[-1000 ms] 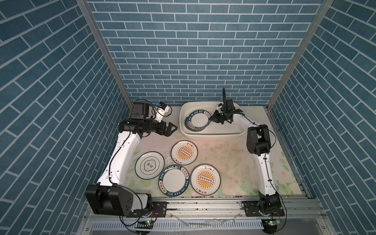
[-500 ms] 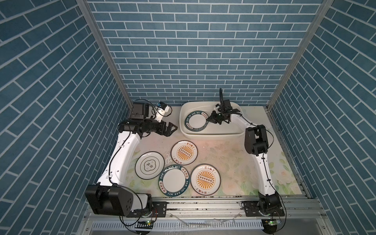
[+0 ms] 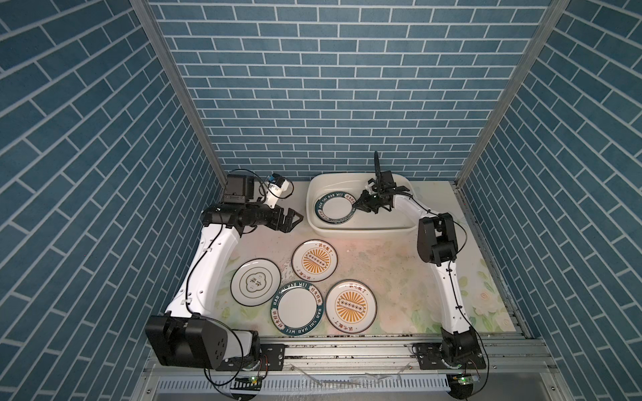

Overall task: Place the plates into the plastic bin on the countertop
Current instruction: Place the plate in the plastic bin.

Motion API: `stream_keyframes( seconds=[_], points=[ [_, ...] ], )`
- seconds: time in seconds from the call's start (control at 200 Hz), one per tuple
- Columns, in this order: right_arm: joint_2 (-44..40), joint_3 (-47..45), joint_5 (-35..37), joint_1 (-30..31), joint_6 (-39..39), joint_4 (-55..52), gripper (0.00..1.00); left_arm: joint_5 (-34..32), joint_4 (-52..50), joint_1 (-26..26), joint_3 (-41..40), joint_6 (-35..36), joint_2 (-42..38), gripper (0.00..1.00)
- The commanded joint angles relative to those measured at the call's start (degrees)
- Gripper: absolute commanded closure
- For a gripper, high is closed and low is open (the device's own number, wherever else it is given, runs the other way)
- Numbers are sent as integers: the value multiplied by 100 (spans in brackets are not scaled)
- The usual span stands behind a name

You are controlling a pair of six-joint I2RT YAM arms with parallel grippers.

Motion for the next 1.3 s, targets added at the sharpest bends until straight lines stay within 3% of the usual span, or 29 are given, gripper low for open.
stream_keyframes(
  seconds=[0.0, 1.05, 1.295],
  points=[
    [34, 185, 105, 39, -189, -195, 84, 26, 45, 32, -53, 32, -117, 0],
    [-161, 388, 369, 67, -439, -712, 81, 16, 63, 32, -69, 45, -188, 0],
    [-969, 232, 1178, 65, -784, -1074, 78, -142, -112, 40, 5, 230, -141, 0]
  ],
)
